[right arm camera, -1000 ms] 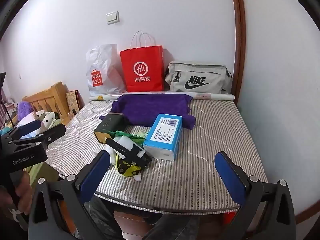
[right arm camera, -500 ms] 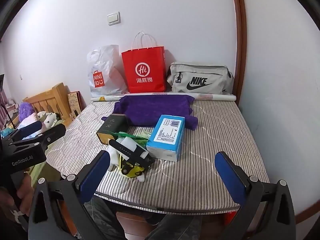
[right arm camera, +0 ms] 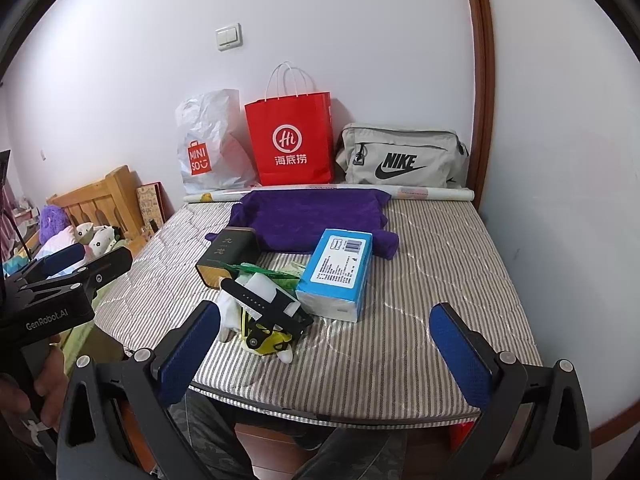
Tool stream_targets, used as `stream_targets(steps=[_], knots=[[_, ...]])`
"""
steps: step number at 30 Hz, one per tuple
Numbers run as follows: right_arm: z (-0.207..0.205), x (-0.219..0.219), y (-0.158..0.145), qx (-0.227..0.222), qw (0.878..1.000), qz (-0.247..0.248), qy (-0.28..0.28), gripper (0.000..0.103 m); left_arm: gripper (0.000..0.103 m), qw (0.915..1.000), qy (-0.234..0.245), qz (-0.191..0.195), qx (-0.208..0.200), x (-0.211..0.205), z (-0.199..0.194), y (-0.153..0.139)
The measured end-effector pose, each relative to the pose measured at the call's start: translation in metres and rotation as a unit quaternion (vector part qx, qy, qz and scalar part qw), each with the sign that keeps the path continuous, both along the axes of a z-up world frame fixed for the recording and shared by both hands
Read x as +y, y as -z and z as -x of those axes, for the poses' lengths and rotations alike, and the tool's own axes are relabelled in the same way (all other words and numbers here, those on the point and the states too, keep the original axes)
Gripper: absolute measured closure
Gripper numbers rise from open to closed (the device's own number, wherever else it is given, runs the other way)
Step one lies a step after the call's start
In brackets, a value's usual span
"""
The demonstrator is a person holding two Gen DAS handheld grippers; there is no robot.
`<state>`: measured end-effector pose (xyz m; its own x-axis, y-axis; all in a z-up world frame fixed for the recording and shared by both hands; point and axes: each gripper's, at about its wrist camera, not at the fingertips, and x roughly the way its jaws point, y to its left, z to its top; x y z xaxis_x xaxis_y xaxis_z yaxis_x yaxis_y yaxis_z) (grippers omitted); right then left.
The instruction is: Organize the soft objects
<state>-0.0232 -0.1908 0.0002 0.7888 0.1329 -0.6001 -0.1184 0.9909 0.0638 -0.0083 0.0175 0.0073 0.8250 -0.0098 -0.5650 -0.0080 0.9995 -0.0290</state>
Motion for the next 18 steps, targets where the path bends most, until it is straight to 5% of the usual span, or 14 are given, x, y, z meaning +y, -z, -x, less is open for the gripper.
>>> stream_targets(steps=[18], knots=[[0.0002,0.0023,0.0005,0.000,1.000,0.001,-0.003,0.000,0.000,1.0000,0.003,-0.005,0.003,0.0007,0.0022,0.0039]])
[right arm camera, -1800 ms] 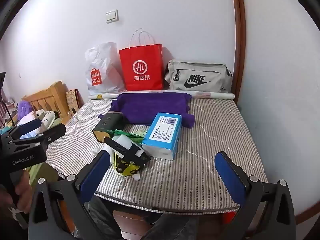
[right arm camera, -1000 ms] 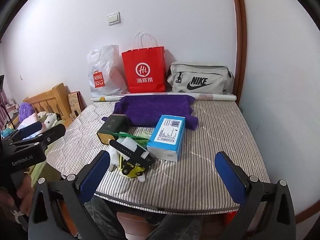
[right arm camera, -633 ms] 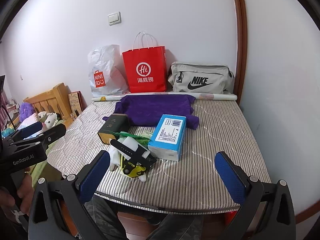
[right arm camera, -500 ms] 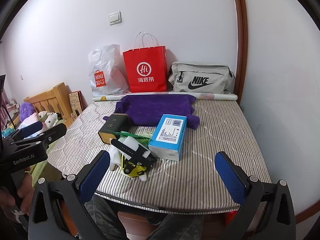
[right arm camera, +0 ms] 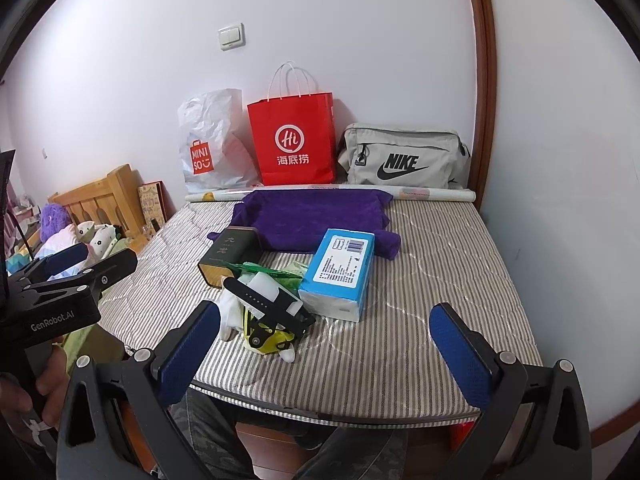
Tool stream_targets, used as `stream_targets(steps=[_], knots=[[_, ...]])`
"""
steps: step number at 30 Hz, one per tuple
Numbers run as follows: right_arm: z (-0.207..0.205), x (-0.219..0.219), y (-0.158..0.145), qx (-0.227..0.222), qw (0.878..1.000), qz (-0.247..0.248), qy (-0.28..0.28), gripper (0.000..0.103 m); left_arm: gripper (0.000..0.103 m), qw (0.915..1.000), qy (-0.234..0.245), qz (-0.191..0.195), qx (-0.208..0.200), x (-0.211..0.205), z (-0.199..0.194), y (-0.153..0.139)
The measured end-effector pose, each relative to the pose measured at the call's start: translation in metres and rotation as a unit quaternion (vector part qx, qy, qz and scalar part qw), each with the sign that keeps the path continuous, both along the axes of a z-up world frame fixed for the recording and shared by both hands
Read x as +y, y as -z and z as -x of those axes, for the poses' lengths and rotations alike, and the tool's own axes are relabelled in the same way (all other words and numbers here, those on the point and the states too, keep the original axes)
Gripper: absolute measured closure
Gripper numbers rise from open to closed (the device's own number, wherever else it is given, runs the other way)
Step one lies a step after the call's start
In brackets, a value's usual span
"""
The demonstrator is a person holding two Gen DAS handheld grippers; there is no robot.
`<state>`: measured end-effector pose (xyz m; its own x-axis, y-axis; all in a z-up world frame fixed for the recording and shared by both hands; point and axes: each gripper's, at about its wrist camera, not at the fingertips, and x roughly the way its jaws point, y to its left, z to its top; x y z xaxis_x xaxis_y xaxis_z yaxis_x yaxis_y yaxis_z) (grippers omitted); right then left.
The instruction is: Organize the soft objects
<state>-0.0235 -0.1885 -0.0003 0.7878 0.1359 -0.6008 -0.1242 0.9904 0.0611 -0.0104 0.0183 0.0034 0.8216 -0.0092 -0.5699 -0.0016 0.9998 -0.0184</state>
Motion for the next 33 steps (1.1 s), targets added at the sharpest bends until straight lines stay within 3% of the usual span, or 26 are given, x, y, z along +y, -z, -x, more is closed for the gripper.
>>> stream_targets(steps=[33], knots=[[0.0057,0.0051,-0.0005,-0.003,1.000,0.005,-0.009,0.000,0.000,1.0000,-0.004,-0.002,-0.003,0.0002,0.0060,-0.0001]])
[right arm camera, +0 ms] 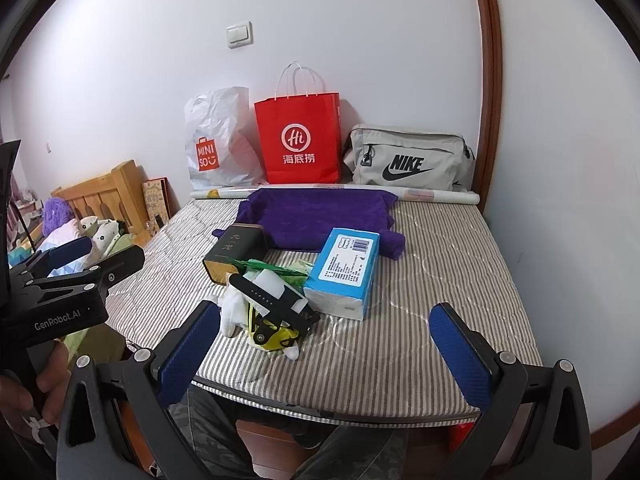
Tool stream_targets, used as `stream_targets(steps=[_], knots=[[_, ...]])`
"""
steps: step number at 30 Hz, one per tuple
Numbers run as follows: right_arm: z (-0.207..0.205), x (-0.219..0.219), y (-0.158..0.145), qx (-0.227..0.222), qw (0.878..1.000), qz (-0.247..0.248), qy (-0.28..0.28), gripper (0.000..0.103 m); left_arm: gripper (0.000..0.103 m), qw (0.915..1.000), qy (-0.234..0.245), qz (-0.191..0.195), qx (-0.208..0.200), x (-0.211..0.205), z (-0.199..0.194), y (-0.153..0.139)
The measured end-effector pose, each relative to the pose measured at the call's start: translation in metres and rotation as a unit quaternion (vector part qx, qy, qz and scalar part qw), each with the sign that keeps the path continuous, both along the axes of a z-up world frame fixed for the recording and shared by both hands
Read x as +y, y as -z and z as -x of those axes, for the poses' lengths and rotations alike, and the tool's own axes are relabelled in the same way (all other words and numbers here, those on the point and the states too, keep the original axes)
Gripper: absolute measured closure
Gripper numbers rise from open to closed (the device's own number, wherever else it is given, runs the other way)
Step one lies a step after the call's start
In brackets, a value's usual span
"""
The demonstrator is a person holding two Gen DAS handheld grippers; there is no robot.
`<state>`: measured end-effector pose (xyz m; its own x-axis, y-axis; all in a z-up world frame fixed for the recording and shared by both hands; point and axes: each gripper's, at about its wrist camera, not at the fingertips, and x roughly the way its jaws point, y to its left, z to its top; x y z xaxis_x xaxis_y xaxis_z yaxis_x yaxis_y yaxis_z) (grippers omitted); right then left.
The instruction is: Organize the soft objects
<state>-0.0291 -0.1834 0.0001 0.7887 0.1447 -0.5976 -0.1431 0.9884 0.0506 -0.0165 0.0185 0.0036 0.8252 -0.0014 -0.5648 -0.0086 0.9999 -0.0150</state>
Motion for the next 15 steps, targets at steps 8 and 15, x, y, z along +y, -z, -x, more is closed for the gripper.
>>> stream_targets(steps=[8,15], knots=[[-0.0006,0.0003,0.0013,0.001,1.000,0.001,-0.001,0.000,0.000,1.0000,0.001,-0.002,0.001,-0.0008,0.0003,-0.0004],[-0.0052,0.0058,0.0039,-0.003,1.000,0.022,-0.008,0.000,0.000,0.9999,-0.002,-0.008,0.008,0.0053,-0.0086,0.0020]])
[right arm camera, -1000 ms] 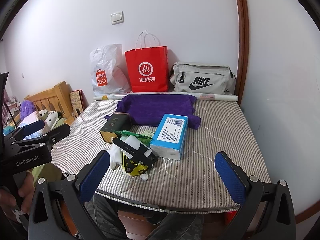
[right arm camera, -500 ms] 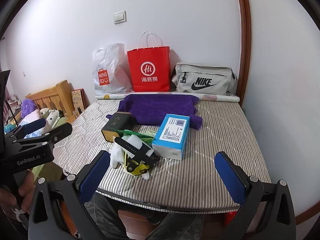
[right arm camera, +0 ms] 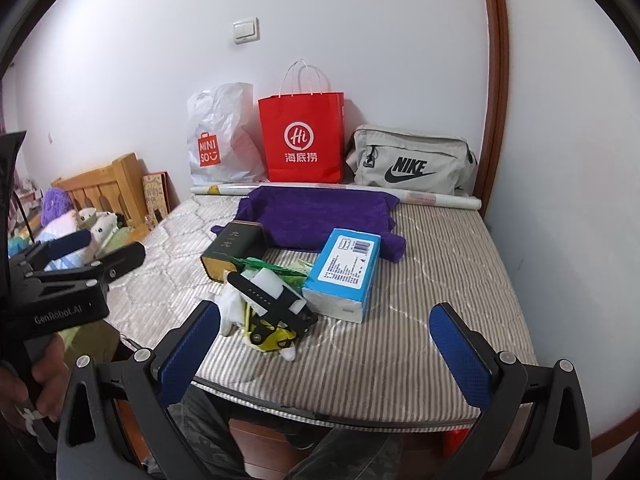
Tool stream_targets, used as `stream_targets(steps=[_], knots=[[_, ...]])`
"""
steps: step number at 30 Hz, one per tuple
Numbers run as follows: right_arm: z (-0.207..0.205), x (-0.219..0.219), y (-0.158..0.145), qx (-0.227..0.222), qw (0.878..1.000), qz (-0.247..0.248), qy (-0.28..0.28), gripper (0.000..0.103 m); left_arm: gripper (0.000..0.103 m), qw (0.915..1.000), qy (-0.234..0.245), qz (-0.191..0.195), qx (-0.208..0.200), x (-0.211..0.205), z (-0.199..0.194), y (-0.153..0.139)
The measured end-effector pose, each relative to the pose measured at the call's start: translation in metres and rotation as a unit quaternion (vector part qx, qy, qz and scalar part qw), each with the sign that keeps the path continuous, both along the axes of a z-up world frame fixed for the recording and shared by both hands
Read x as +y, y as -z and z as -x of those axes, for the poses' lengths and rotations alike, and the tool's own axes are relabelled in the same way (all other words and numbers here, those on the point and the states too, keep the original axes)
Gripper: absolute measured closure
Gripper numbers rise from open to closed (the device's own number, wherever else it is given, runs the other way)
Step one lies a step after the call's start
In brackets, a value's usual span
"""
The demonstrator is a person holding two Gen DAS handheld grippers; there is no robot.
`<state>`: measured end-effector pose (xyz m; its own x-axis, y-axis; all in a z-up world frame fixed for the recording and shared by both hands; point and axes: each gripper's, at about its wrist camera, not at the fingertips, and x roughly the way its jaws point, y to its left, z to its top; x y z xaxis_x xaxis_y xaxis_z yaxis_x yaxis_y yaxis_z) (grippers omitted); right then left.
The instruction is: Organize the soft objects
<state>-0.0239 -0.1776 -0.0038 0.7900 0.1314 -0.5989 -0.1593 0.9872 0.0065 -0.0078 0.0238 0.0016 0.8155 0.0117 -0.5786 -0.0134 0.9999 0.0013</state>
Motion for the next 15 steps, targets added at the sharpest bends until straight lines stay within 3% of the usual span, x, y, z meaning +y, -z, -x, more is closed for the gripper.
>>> stream_targets(steps=[7,15], knots=[[-0.019,0.002,0.017,0.020,1.000,0.007,-0.006,0.000,0.000,0.9997,-0.001,0.008,0.024,0.011,-0.023,0.016],[-0.052,0.003,0.058,0.065,0.997,-0.007,-0.027,0.000,0.000,0.9958,-0.026,0.016,0.087,0.035,-0.059,0.060]])
